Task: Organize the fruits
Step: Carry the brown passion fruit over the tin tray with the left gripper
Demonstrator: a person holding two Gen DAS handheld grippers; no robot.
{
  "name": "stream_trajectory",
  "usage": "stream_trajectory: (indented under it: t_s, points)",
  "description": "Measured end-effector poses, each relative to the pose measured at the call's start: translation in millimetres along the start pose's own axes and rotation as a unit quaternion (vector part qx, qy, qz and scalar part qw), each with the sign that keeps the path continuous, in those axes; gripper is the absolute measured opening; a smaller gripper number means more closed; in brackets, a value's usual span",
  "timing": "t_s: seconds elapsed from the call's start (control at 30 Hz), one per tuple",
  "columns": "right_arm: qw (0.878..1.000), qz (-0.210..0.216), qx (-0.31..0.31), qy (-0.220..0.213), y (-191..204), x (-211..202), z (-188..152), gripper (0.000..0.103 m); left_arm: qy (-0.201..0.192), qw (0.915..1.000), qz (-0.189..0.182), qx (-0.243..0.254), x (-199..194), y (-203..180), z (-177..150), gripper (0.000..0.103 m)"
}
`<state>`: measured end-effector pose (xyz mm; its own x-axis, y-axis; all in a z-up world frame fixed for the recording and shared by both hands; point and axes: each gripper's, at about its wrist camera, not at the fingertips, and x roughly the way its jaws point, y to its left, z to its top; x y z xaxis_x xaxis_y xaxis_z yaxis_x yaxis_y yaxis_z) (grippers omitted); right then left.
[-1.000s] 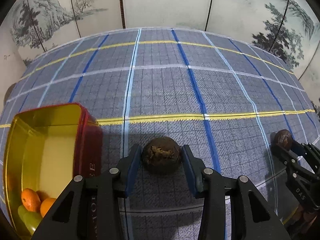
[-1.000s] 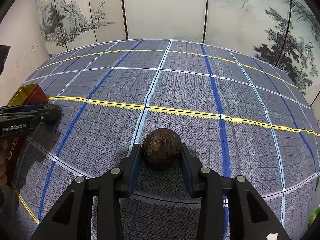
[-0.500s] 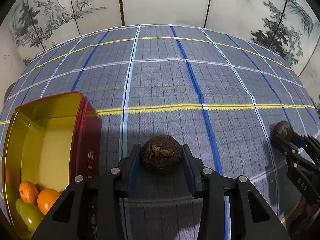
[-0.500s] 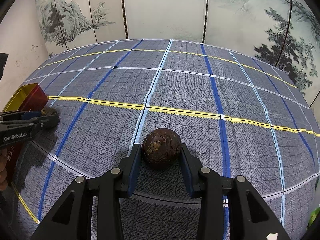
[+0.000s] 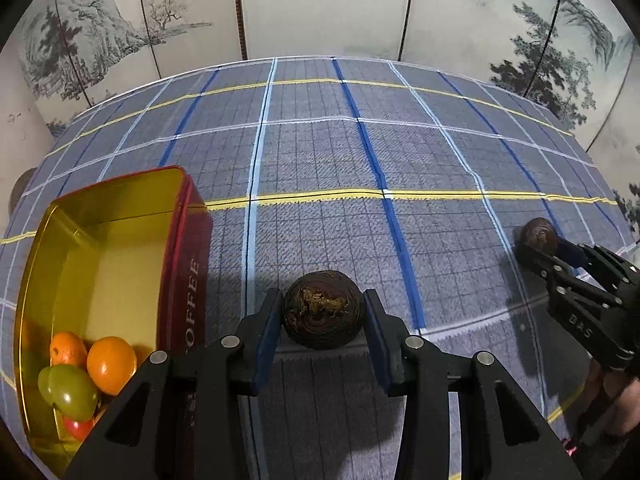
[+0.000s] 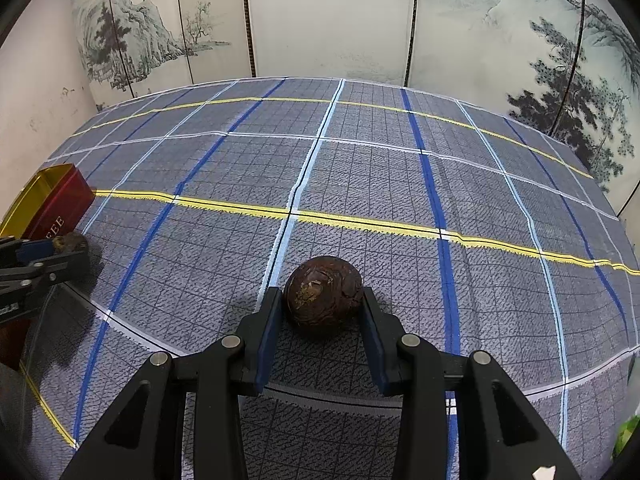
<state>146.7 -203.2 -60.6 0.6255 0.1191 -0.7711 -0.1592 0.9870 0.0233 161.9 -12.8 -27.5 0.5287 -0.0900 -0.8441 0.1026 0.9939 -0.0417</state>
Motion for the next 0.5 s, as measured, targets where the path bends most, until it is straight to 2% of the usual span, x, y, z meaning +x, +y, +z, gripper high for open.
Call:
stream_trajectory:
  t_s: [0.5]
  points:
    - [1.000, -0.002, -0.001, 0.000, 0, 0, 0, 0.036, -0.031, 0.9995, 0.002, -0.001, -47, 8, -11, 0.041]
